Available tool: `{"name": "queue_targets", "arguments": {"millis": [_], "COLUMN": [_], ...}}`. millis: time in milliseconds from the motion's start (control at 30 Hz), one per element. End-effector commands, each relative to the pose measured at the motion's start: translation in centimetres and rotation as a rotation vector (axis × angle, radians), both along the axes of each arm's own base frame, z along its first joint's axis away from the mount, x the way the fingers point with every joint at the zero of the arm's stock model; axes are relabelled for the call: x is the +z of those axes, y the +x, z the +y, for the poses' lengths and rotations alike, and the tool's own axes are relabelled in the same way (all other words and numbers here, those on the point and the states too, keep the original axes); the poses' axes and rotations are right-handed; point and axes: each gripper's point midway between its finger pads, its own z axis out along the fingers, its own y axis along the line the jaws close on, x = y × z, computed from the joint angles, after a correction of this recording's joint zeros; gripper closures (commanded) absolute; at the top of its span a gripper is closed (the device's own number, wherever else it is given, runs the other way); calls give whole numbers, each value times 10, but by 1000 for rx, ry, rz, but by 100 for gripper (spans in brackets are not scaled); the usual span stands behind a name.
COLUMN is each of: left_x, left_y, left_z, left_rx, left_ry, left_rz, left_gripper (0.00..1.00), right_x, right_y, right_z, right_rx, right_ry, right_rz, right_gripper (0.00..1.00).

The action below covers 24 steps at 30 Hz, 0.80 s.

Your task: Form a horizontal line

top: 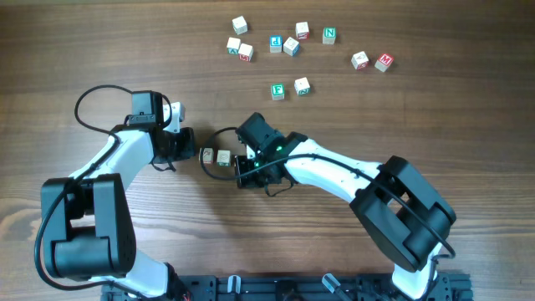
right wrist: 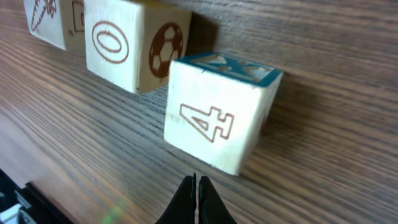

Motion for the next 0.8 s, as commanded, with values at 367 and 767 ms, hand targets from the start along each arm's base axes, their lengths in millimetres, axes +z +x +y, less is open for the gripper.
{"name": "queue_targets", "arguments": {"millis": [367, 767], "left_x": [-47, -46], "left_y": [-51, -50], "left_z": [21, 16], "left_rx": [37, 32], "left_ry": [108, 79], "left_rz": [200, 196], "left_gripper": [96, 96], "right_x": [3, 1], "right_y": [23, 6], "right_z": [0, -6], "right_rx": [-46, -27], "right_ry": [-15, -35], "right_rz": [-117, -41], "right_gripper": [95, 95]}}
